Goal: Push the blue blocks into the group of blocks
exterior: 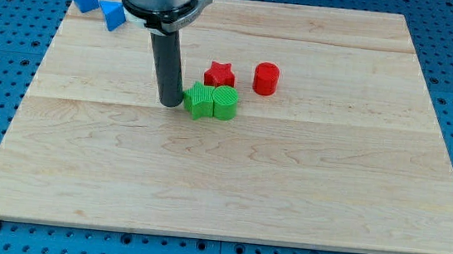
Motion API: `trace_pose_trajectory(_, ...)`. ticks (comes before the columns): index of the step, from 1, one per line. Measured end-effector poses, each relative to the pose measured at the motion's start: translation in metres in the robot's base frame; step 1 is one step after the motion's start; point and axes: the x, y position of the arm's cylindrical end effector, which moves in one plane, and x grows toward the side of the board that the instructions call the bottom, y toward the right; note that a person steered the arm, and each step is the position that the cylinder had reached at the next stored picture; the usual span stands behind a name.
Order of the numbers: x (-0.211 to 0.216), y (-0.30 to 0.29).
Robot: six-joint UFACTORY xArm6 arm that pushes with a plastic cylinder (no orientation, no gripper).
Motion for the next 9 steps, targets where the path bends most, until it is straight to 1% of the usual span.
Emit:
trace_pose_trajectory(2, -0.080, -0.189)
trace_pose_trajectory(3, -0.079, -0.210)
trace_pose_trajectory(7, -0.081, -0.209)
trace_pose_trajectory(8, -0.150, -0.199)
trace_pose_trajectory(9, -0.176, -0.208)
